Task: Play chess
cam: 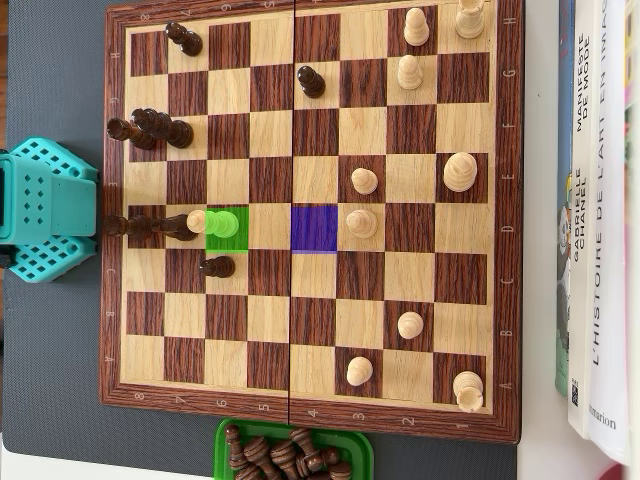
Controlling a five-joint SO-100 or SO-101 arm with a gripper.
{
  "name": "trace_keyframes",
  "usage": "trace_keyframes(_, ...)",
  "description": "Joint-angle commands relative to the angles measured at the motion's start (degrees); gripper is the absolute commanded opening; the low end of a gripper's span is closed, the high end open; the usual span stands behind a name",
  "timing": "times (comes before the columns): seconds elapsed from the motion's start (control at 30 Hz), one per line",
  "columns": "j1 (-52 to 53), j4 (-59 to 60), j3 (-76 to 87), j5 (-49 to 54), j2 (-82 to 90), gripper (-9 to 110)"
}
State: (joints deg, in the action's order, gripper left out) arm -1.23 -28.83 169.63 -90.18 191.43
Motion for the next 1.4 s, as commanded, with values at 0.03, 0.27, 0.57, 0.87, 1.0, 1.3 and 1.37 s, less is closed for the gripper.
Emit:
trace_keyframes(0.03, 0.35, -1.23, -0.35, 0.35, 0.53, 16)
trace_keyframes(0.27, 2.55, -17.93, 4.22, 0.35, 0.53, 16)
trace_keyframes(0.57, 2.37, -36.74, 9.14, 0.18, 0.53, 16)
trace_keyframes(0.87, -0.79, -49.04, 11.43, 0.53, 0.53, 16)
trace_keyframes(1.0, -3.69, -49.92, 11.43, 5.1, 0.53, 16)
trace_keyframes(1.3, -0.35, -64.86, 11.43, 5.98, 0.53, 16)
trace_keyframes(1.37, 0.0, -67.24, 11.43, 5.98, 0.53, 16)
